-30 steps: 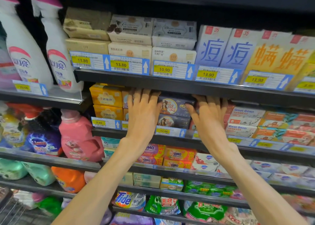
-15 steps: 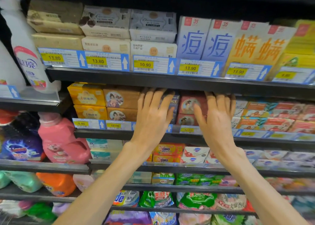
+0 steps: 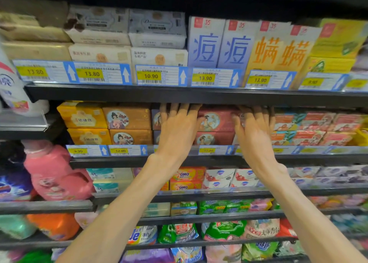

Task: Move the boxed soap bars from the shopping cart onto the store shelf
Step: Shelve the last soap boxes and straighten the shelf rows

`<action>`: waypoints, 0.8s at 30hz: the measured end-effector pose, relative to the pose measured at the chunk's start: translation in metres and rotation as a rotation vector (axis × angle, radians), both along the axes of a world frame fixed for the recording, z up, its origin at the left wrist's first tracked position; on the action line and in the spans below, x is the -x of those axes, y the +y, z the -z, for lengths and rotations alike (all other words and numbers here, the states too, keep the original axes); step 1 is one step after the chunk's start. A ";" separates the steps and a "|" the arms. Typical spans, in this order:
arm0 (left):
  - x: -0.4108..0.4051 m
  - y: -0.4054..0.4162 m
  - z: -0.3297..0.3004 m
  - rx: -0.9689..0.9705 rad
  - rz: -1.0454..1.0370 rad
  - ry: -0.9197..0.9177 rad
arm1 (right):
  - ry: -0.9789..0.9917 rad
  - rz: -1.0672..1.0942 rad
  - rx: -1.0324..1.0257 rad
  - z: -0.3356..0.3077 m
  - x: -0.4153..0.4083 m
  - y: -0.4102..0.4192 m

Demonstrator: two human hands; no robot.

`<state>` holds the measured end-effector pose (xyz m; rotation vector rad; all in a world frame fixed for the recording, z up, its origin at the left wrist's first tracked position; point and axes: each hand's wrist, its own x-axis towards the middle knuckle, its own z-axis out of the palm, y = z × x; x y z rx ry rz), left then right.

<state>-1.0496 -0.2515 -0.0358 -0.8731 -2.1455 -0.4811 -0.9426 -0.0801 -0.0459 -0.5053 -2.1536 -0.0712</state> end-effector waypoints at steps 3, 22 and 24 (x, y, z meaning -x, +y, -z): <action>0.002 0.002 0.002 0.012 -0.001 -0.020 | -0.007 0.000 0.009 0.000 0.002 0.000; -0.049 -0.005 0.020 0.024 0.436 0.028 | -0.078 -0.036 0.037 0.016 -0.058 -0.006; -0.058 0.000 0.024 0.043 0.485 -0.016 | -0.093 -0.017 0.078 0.017 -0.073 -0.008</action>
